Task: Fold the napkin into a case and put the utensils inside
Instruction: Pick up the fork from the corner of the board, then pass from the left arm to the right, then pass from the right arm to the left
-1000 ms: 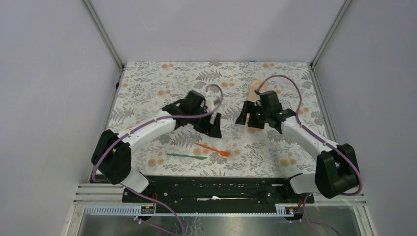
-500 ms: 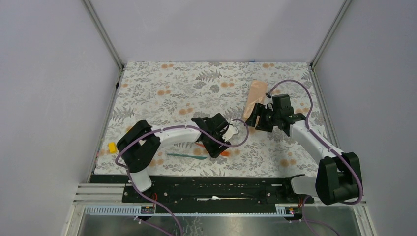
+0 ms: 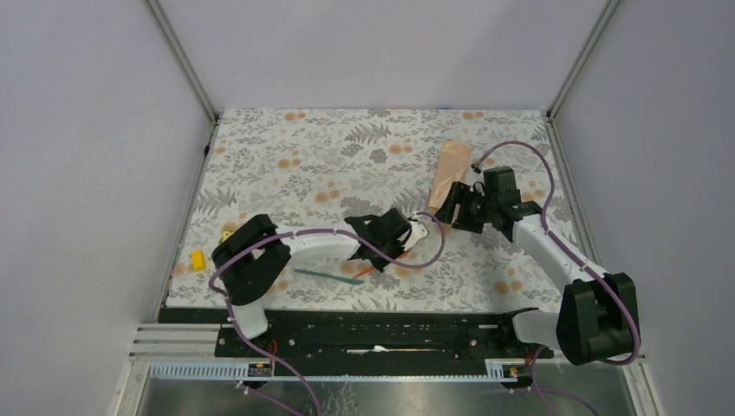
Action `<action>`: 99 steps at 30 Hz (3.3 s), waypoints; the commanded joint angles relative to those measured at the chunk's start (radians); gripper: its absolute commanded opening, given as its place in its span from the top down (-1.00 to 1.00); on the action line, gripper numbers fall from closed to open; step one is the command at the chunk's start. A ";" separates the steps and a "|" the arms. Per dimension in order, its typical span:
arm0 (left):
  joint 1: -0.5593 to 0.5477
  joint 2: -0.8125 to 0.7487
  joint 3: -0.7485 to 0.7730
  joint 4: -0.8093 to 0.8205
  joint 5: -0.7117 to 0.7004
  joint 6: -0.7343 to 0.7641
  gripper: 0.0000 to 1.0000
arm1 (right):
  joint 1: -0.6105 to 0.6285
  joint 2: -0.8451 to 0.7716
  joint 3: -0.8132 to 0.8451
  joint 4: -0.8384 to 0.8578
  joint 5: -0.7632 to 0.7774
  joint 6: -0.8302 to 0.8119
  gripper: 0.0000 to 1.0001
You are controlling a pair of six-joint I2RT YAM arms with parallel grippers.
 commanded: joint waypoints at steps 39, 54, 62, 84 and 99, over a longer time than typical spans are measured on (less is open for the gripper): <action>0.152 -0.377 -0.175 0.308 -0.034 -0.449 1.00 | 0.199 0.310 0.040 0.692 -0.208 0.457 -0.09; 0.117 -0.359 -0.110 0.222 -0.134 -0.428 1.00 | 0.276 0.363 0.241 0.358 -0.039 0.166 0.14; 0.117 -0.385 -0.103 0.184 -0.137 -0.448 1.00 | 0.298 0.363 0.277 0.336 -0.047 0.101 1.00; 0.438 -0.679 -0.536 0.882 0.817 -1.000 -0.59 | 0.293 0.317 0.278 0.716 -0.471 0.218 1.00; 0.466 -0.706 -0.599 0.900 0.793 -1.033 -0.38 | 0.294 0.276 0.260 0.726 -0.504 0.195 1.00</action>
